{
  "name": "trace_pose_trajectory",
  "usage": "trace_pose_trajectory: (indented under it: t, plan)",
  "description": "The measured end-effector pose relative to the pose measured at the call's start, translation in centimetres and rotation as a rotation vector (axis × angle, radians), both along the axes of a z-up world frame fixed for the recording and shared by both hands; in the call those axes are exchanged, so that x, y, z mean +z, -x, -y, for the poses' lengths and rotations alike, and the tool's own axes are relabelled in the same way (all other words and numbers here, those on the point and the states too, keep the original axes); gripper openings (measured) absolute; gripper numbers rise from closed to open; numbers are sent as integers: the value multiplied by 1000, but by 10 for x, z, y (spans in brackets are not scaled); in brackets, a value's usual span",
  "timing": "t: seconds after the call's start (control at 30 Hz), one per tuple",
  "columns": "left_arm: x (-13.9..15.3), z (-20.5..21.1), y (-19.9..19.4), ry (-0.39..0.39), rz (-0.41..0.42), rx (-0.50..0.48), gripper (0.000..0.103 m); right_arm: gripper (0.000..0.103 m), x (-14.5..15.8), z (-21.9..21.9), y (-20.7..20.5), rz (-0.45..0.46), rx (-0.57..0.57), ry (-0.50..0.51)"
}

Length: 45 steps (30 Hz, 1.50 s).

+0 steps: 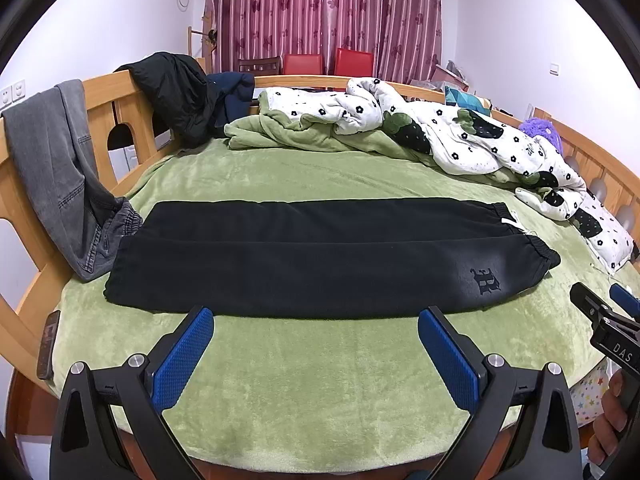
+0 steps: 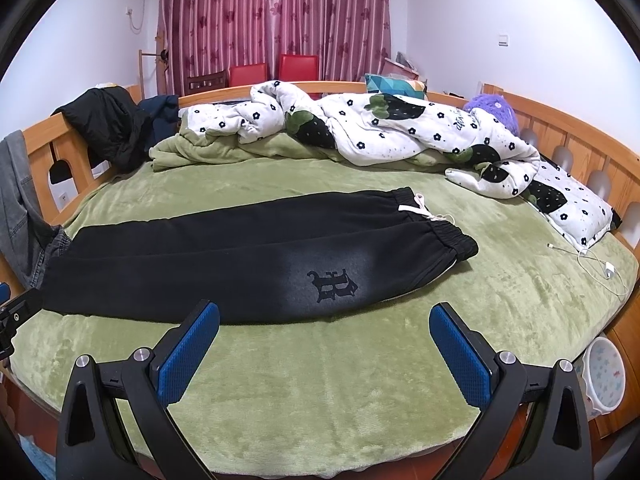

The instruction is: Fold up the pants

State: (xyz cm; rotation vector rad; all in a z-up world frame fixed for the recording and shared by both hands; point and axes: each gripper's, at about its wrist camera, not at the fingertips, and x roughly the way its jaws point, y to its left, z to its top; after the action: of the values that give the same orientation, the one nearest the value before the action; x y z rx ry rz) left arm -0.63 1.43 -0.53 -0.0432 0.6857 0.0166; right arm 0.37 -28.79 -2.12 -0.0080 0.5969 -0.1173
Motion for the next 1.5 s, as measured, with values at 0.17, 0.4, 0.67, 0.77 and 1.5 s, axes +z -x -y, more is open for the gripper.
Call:
trace_pose_trajectory:
  t: [0.17,0.4,0.67,0.77,1.5]
  plan:
    - [0,0,0,-1,0,-1,103,103,0,0,0,-2,0,3]
    - [0,-1,0,0,1,0,103,103,0,0,0,-1,1,0]
    - [0,0,0,0,-1,1,103,103,0,0,0,-1,1,2]
    - [0,0,0,0,-1,0,103,103,0,0,0,-1,2,3]
    - [0,-19,2,1,25,4,103,103,-4,-8,0,9,57,22]
